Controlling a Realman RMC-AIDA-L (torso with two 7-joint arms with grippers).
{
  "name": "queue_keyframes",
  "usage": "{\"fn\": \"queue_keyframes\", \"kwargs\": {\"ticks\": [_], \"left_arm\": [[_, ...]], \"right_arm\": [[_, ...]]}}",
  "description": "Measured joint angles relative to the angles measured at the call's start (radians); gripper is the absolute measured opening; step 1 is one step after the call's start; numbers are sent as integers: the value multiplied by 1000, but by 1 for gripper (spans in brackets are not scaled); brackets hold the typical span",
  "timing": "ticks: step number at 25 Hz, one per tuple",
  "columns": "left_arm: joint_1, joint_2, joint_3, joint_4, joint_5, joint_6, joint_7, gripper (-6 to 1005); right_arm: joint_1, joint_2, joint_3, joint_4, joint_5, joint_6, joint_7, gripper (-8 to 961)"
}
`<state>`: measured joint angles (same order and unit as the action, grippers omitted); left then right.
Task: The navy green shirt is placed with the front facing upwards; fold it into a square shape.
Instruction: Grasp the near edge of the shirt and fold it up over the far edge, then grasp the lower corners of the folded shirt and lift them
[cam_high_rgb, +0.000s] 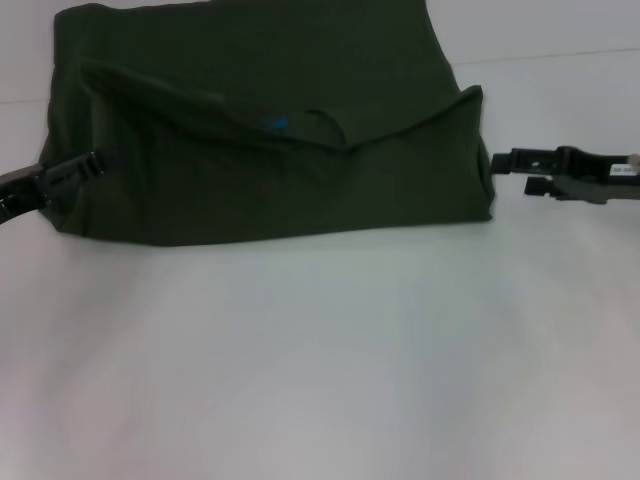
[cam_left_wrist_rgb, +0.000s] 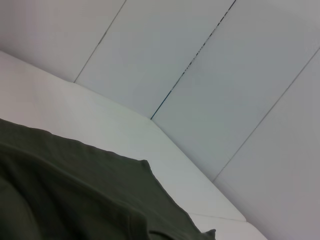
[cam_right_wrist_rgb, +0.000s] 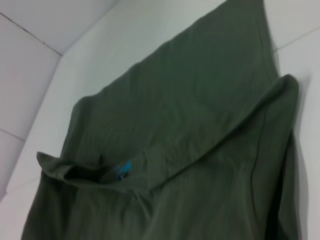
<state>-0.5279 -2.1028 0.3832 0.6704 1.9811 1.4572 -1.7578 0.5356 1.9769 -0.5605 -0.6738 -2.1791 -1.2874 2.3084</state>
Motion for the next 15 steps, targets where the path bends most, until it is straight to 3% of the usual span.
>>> {"fn": "queue_keyframes", "kwargs": {"ticks": [9,15], "left_arm": [[2,-2,2,2,1,0,4,877],[2,-2,-1,4,-7,-10,4,877]], "right_arm": [[23,12,-45,40,-28,98,-1,914],[37,41,-62,52,-28,154,-14,914]]}}
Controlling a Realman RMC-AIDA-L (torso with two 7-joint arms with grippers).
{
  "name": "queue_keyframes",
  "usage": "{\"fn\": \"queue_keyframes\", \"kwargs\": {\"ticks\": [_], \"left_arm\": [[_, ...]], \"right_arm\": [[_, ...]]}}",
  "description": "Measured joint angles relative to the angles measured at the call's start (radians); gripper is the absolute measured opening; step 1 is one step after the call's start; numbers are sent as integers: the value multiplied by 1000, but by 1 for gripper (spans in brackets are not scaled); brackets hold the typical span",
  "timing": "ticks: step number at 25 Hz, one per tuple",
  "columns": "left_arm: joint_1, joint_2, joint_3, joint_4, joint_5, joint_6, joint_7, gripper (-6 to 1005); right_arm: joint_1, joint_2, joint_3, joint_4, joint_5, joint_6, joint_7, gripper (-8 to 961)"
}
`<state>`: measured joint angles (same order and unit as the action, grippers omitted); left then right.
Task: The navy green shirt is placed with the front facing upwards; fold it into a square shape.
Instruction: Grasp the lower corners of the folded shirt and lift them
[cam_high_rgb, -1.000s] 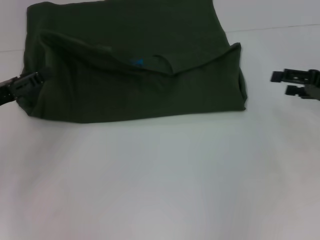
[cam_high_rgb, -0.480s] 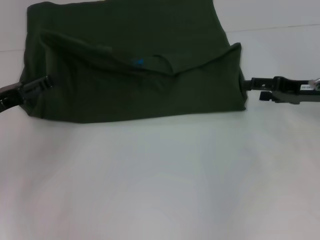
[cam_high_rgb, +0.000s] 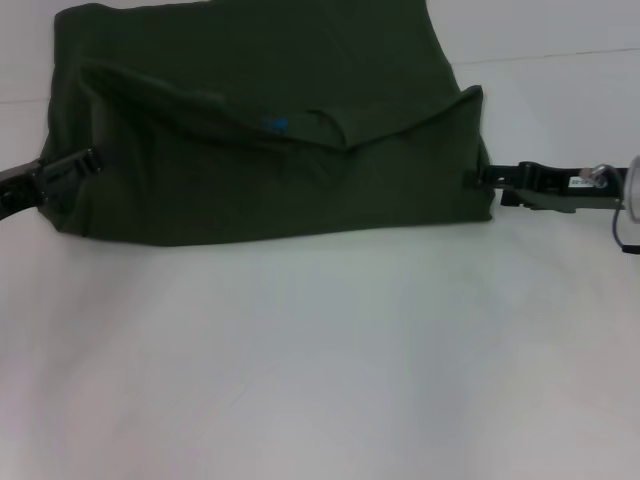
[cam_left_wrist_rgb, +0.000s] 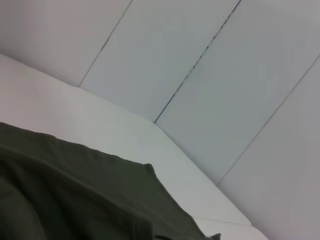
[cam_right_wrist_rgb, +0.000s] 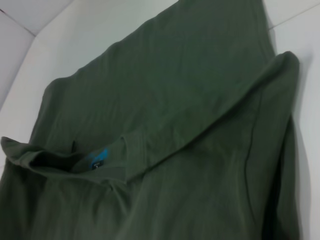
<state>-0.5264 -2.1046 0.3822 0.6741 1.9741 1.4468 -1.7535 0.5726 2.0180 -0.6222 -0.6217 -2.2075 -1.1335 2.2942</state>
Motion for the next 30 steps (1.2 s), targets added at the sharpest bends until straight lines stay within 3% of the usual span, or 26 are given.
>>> {"fn": "queue_keyframes", "kwargs": {"ticks": [5,30], "left_arm": [[-1,0,2,0,-2,-6,0,878],[-5,-1,-1,-4,-9,-19,0,874]], "right_arm": [[16,19,-27,19,1,55,-7,915],[49,45,-20,65,35,167,-46,914]]}}
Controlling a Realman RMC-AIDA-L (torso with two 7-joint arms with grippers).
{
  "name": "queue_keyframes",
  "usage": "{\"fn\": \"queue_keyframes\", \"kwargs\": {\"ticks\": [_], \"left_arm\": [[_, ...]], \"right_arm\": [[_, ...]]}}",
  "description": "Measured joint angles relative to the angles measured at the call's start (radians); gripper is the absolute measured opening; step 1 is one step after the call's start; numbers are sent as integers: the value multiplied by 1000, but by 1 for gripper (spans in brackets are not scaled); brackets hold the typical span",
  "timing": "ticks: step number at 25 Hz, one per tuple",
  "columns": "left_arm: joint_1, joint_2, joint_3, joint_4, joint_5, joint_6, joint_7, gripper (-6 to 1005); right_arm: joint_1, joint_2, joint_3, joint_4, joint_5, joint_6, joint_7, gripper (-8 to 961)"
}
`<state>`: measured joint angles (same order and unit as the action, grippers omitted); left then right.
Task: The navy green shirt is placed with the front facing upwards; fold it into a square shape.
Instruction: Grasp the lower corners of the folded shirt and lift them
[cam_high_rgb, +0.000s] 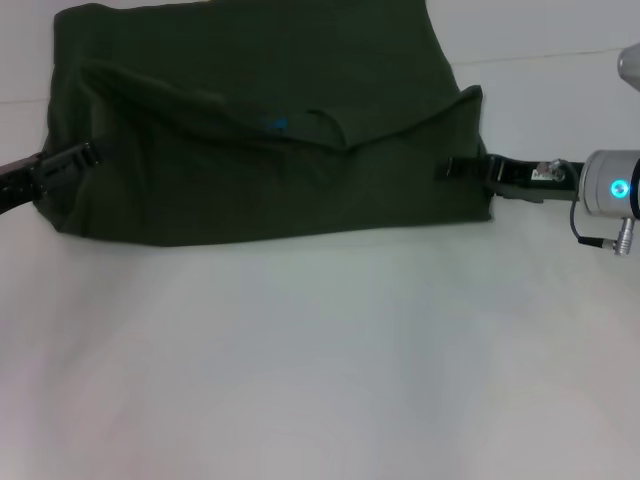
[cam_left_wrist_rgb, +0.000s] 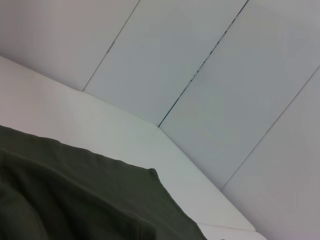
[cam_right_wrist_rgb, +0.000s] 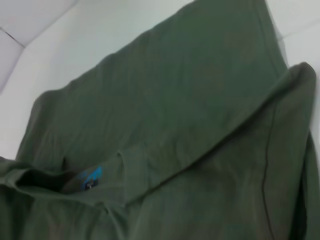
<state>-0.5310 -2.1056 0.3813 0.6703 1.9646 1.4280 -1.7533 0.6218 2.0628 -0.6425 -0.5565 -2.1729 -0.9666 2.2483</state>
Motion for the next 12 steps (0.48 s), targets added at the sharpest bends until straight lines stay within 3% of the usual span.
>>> {"fn": "queue_keyframes", "kwargs": {"ticks": [12], "left_arm": [[-5,-1,-1,0,-2,-10,0,876]], "right_arm": [[-3,-2,-7,13,28,-3,-4,914]]}}
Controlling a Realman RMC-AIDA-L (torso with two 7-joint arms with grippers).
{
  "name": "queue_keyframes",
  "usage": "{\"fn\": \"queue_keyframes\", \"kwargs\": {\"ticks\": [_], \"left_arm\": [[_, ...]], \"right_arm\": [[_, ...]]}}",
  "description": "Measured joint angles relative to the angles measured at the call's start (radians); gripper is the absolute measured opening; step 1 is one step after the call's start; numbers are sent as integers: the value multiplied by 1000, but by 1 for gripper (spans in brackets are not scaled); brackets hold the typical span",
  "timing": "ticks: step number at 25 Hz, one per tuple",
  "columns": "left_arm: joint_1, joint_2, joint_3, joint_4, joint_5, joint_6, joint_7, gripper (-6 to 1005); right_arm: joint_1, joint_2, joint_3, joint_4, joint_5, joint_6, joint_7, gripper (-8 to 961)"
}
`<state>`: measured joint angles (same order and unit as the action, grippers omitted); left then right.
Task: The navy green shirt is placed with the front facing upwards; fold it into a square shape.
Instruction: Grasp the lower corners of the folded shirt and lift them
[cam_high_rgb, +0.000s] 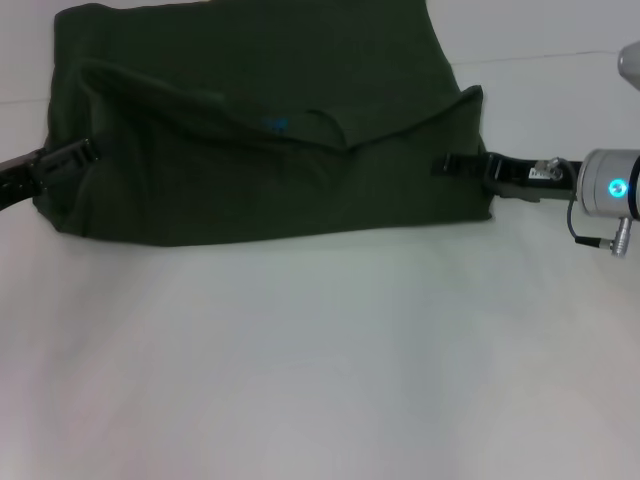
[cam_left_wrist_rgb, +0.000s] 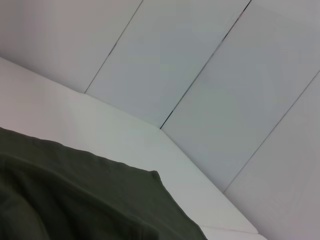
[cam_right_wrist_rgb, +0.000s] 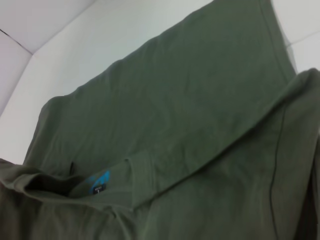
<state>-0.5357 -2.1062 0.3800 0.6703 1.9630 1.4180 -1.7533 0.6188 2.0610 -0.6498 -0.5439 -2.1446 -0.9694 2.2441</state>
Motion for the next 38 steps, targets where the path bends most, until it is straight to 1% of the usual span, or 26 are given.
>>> {"fn": "queue_keyframes", "kwargs": {"ticks": [6,14,18,24,31,36,38], "left_arm": [[0,0,0,0,-6,-3,0,877],[0,0,3,0,-20,-5,0,877],[-2,-4,6,0,-21,-11,0,877],[-4,-6,3,0,-21,-12,0,878],[-6,-8,7,-1,-21,-23,0,878],[-8,-8,7,-2,-21,-28,0,878],[-10,-8,5,-2,-21,-28,0,878]], "right_arm": [[-21,0,0,11,-2,-15,0,913],[-60,-21,18,3,2,-83,-1,911],[-63,-27,34,3,0,-100,-13,904],[-64,-40,39,3,-1,-136,-22,893],[-56,-47,44,10,0,-150,-26,881],[-55,-47,35,12,-4,-165,-23,774],[-55,-50,31,13,-6,-173,-18,765]]}}
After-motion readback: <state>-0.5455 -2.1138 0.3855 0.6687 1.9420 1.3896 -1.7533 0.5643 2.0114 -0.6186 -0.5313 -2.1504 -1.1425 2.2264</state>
